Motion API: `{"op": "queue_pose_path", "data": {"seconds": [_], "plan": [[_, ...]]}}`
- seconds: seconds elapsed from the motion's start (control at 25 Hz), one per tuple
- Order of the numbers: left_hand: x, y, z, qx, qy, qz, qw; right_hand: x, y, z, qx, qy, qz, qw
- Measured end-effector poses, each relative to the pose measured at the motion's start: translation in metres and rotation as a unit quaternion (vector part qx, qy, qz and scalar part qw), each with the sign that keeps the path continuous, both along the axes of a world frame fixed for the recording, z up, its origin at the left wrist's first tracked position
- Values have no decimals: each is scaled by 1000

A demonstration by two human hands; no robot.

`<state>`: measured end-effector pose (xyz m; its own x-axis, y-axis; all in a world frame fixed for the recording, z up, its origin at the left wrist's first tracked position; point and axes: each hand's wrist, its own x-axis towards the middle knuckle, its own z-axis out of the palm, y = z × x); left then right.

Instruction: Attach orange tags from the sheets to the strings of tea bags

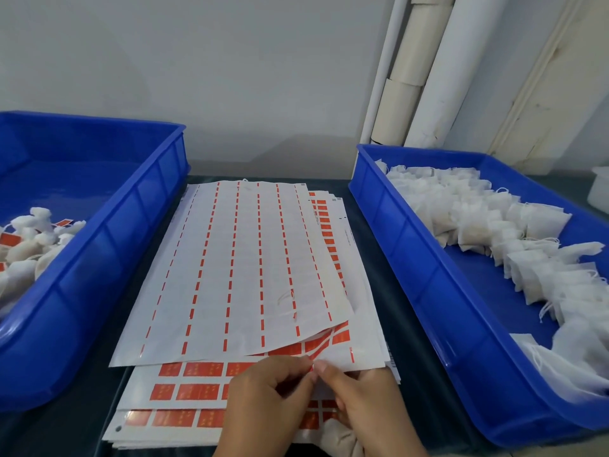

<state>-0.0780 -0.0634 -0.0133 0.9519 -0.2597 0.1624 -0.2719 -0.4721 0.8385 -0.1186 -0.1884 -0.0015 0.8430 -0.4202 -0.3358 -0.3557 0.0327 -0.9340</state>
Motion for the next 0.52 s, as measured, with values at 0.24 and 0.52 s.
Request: {"op": "queue_pose_path", "data": {"seconds": [0.24, 0.52], "plan": [[7, 4, 15, 43, 30, -24, 998, 0, -3, 1, -9, 0, 3, 1000], [11, 1, 16, 37, 39, 32, 998, 0, -3, 8, 23, -5, 1, 1000]]}}
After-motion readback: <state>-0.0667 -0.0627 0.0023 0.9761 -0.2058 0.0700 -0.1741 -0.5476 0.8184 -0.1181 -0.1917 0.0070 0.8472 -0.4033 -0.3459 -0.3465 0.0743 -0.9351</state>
